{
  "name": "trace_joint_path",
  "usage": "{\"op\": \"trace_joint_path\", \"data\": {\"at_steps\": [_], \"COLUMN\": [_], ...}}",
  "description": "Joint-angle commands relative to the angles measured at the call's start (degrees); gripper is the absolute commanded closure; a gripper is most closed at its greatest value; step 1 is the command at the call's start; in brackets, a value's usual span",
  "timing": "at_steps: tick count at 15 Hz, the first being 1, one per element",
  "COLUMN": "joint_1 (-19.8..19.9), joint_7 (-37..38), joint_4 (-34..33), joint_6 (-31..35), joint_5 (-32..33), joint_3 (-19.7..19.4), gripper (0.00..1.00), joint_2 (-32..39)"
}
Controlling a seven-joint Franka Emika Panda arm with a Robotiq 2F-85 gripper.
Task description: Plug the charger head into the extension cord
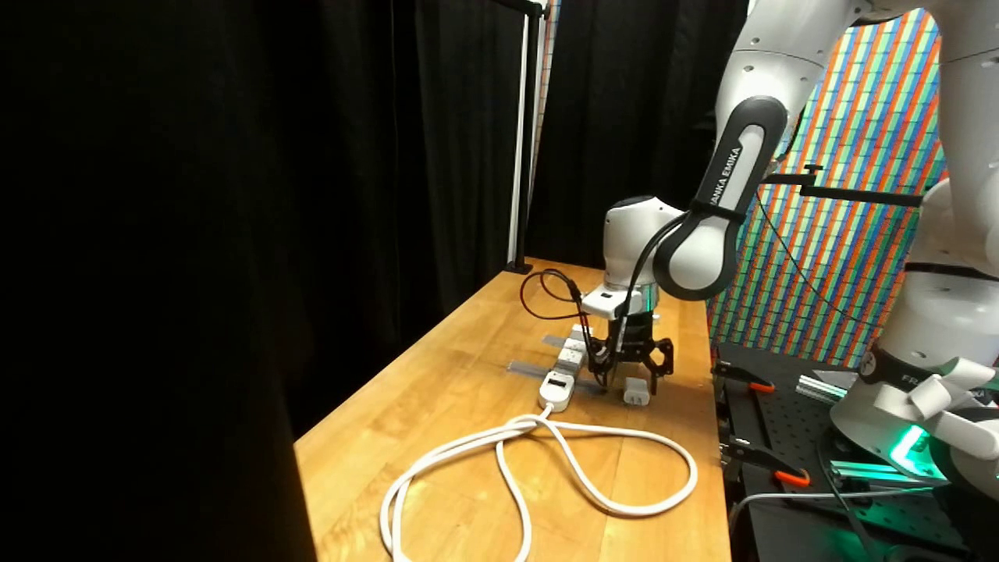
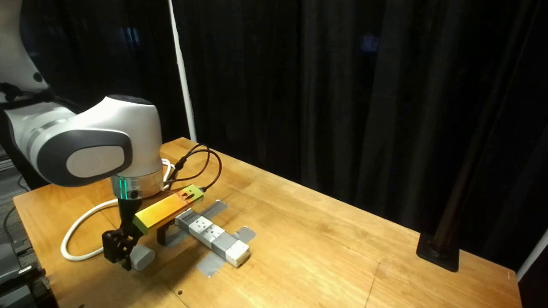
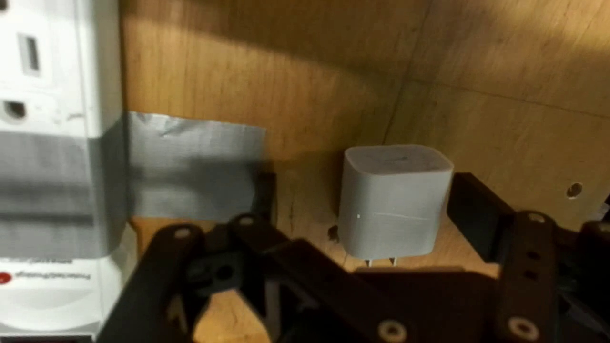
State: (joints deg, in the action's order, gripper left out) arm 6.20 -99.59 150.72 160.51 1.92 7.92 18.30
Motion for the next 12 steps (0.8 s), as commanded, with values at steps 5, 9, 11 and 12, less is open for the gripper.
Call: {"op": "trace_joint_path", "data": {"at_steps": [5, 9, 11, 12], "joint_1": [-6.4, -7.6, -8.7, -8.8], "joint_7": [16.8, 23.0, 26.2, 27.3], "joint_4": [1.6, 0.2, -0.1, -0.2], "joint_6": [7.1, 5.8, 6.0, 6.1], "joint_5": [11.2, 18.1, 21.8, 23.2], "joint_3": [-8.3, -11.0, -12.6, -12.9], "gripper": [0.73, 0.22, 0.60, 0.61], "joint_2": [0.2, 1.0, 1.2, 1.5]}}
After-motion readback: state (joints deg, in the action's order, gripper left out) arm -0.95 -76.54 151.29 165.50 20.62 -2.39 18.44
